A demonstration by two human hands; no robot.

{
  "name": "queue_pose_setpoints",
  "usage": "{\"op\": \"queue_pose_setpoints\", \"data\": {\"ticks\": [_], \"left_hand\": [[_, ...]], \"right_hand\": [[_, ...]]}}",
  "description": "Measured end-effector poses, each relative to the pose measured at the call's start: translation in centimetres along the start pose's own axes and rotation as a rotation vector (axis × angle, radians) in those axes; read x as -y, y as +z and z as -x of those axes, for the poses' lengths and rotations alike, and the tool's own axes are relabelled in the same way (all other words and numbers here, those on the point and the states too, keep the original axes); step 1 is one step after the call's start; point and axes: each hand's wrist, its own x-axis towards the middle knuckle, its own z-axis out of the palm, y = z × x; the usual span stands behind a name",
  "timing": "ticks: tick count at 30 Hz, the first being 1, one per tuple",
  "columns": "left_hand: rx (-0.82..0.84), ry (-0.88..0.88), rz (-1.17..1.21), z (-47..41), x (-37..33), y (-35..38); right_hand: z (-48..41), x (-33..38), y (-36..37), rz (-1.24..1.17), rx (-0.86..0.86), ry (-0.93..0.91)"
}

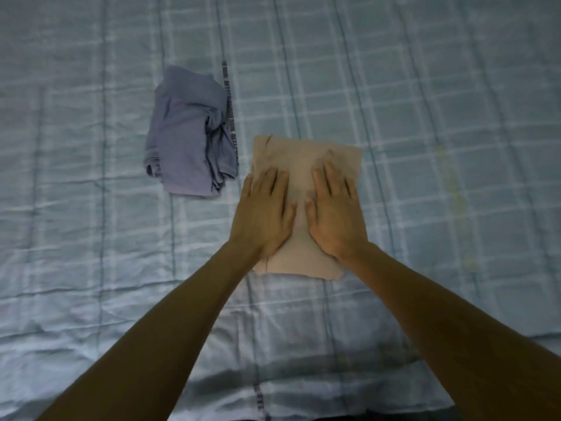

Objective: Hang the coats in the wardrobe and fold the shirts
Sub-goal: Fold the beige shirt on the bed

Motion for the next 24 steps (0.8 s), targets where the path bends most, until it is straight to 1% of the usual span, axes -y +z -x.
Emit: {"op": "queue_pose_setpoints", "data": {"ticks": [2,3,5,6,8,10,12,15,17,20,22,24], "left_hand": [[-0.035,0.142,0.038,3.0,-0.3,-0.8],[-0.011,0.204,0.073,4.8,-0.4,-0.8],[0.091,0.246,0.114,8.1,-0.4,-0.6],[0.146,0.242,0.099,9.1,-0.3,-0.2],[0.195,0.219,0.019,9.9,-0.3,0.9],[0.174,0.183,-0.057,8.9,-0.8,1.6],[0.144,0.134,-0.112,6.8,-1.6,1.8],[0.161,0.05,-0.107,3.7,-1.7,2.4],[0.176,0.068,-0.112,2.8,-1.1,3.4],[0.208,0.118,-0.104,3.0,-0.5,4.6],[0.132,0.136,-0.121,3.5,-0.8,4.4],[0.022,0.163,-0.102,3.8,-1.3,3.9]], "right_hand": [[2.4,1.2,-1.0,-0.019,0.01,-0.049],[4.0,1.8,-1.3,-0.029,0.045,-0.08],[7.1,2.9,-1.3,-0.01,0.18,-0.137],[8.4,3.3,-0.9,0.026,0.237,-0.146],[9.5,3.8,-0.2,0.118,0.243,-0.122],[8.5,4.4,-0.3,0.176,0.227,-0.047],[6.4,4.5,-0.6,0.223,0.275,-0.007],[3.6,4.3,-0.6,0.233,0.32,0.031],[3.1,4.0,-0.1,0.204,0.353,0.036],[3.4,3.6,0.6,0.187,0.33,0.001],[3.5,3.4,0.9,0.18,0.291,-0.021],[3.7,3.3,0.9,0.166,0.252,-0.04]]}}
